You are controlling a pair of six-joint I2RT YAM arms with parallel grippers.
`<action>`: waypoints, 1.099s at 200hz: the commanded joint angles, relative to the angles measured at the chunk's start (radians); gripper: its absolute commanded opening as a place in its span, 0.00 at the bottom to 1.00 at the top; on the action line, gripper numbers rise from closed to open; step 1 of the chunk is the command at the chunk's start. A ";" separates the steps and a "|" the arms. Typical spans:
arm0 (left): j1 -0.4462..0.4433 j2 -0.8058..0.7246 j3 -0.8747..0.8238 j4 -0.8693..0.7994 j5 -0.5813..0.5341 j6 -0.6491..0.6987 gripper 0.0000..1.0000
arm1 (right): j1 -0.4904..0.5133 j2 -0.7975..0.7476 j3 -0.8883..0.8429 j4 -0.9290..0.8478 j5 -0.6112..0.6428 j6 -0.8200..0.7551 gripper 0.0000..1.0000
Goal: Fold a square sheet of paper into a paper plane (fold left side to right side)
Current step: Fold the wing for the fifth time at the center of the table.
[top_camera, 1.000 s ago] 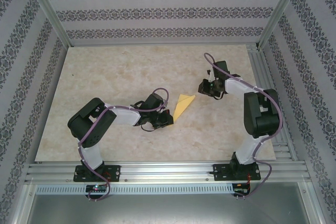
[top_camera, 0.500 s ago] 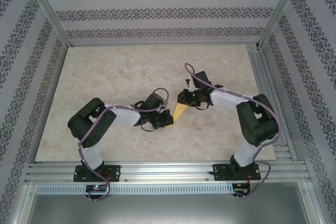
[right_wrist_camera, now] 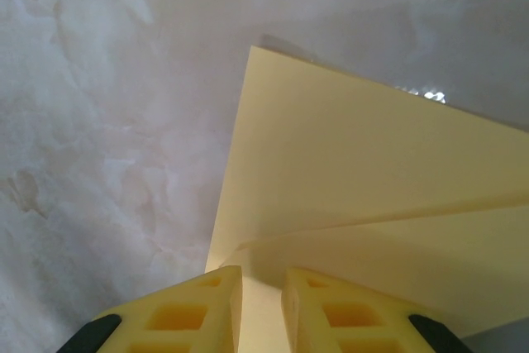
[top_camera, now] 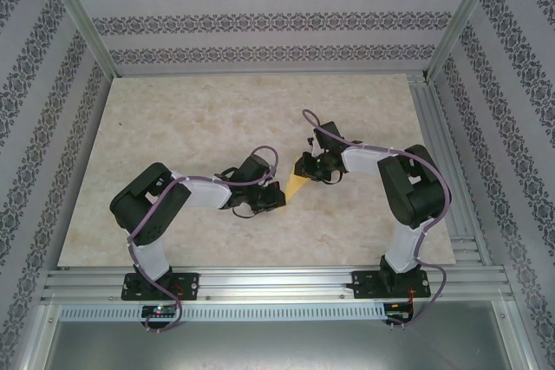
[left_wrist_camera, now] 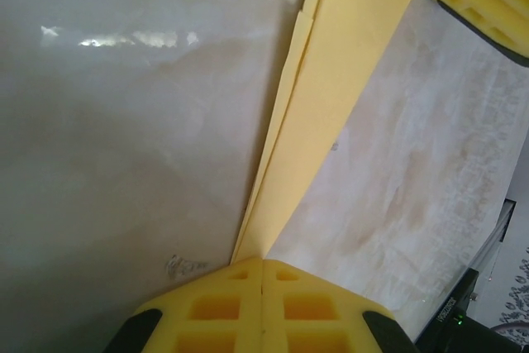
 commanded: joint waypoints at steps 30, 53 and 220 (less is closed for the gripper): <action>-0.027 -0.029 -0.120 -0.161 -0.035 -0.040 0.00 | -0.017 0.049 -0.010 -0.017 0.065 -0.004 0.23; -0.027 -0.043 -0.141 -0.162 -0.039 -0.048 0.00 | -0.017 0.042 -0.007 -0.021 0.066 -0.012 0.23; -0.003 -0.342 0.139 -0.678 -0.514 0.188 0.17 | 0.158 -0.209 0.147 -0.414 0.523 0.039 0.72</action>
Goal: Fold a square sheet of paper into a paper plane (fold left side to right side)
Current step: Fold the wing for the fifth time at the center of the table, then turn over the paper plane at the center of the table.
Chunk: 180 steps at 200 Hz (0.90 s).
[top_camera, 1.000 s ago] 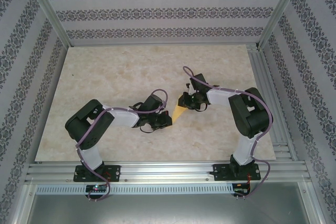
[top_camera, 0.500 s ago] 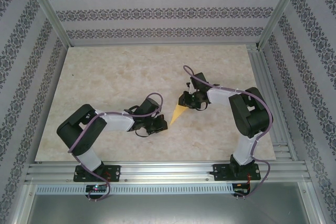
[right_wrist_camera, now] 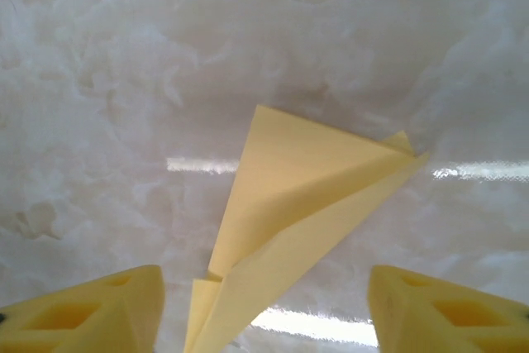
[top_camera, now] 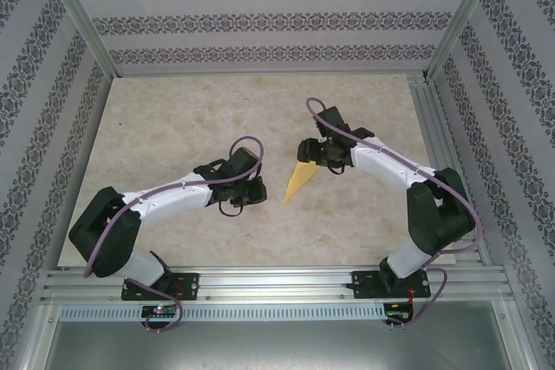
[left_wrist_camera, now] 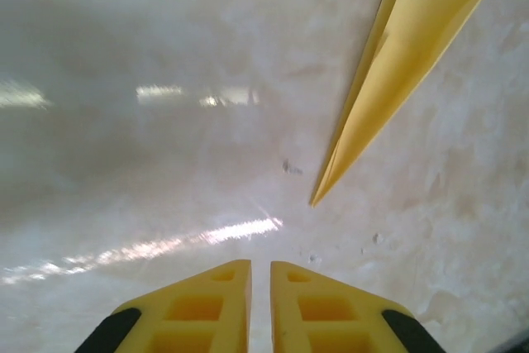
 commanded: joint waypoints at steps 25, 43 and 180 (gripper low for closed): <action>0.004 -0.070 0.039 -0.163 -0.228 0.085 0.18 | 0.117 0.089 0.037 -0.075 0.152 0.123 0.73; 0.003 -0.088 0.017 -0.159 -0.230 0.089 0.19 | 0.140 0.138 0.071 -0.090 0.184 0.141 0.73; 0.003 -0.129 -0.016 -0.156 -0.228 0.087 0.19 | 0.133 0.085 0.026 -0.107 0.142 0.149 0.06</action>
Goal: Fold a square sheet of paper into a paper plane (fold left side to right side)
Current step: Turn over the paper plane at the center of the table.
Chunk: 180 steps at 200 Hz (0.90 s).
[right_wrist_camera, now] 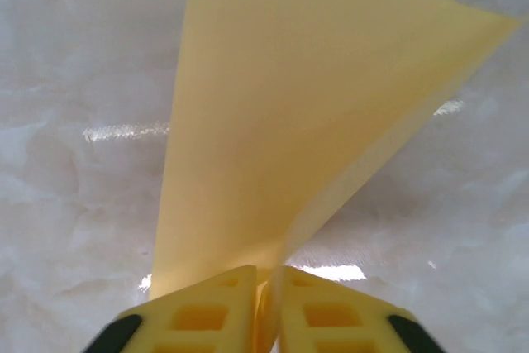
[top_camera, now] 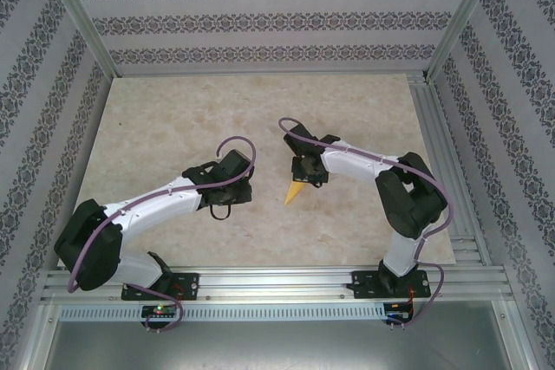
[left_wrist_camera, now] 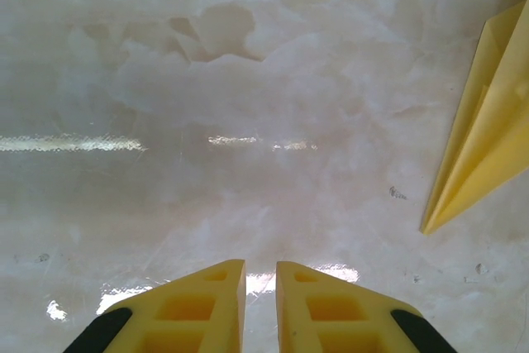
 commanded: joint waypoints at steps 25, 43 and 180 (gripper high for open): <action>0.003 -0.031 0.036 -0.057 -0.041 0.018 0.20 | -0.008 -0.176 -0.029 0.014 -0.042 -0.082 0.00; 0.002 -0.036 0.052 -0.074 -0.053 0.020 0.19 | -0.014 -0.241 -0.034 0.032 -0.099 -0.157 0.00; 0.003 -0.024 0.070 -0.097 -0.061 -0.010 0.22 | -0.282 -0.187 -0.270 0.192 -0.404 -0.357 0.27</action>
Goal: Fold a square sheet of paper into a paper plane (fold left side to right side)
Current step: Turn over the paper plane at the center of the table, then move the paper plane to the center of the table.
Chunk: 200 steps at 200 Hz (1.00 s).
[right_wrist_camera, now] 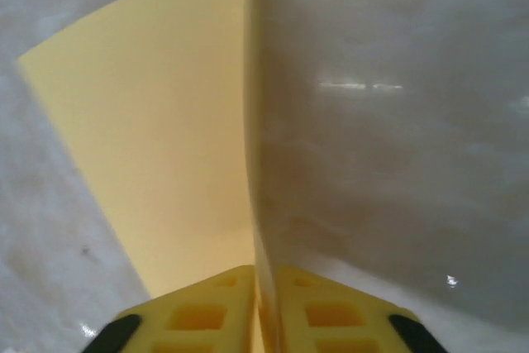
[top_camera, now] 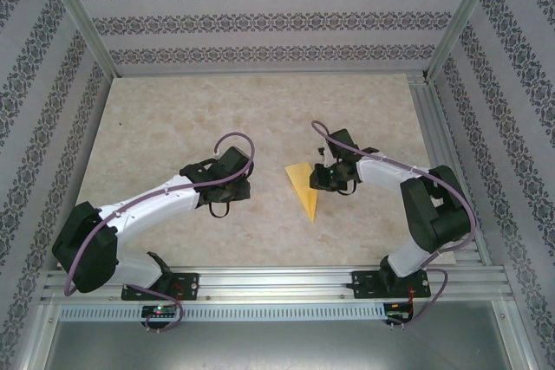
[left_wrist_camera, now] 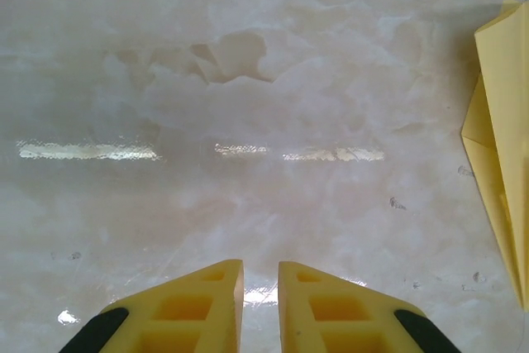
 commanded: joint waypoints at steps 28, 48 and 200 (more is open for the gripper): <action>0.003 0.000 0.037 -0.041 -0.024 -0.007 0.24 | 0.003 -0.111 0.101 -0.215 0.276 -0.093 0.40; 0.003 0.009 0.046 -0.039 -0.025 0.000 0.25 | 0.059 -0.157 0.136 -0.307 0.374 -0.080 0.40; 0.003 0.004 0.010 -0.016 -0.020 0.007 0.27 | 0.405 0.075 0.247 -0.378 0.468 0.132 0.45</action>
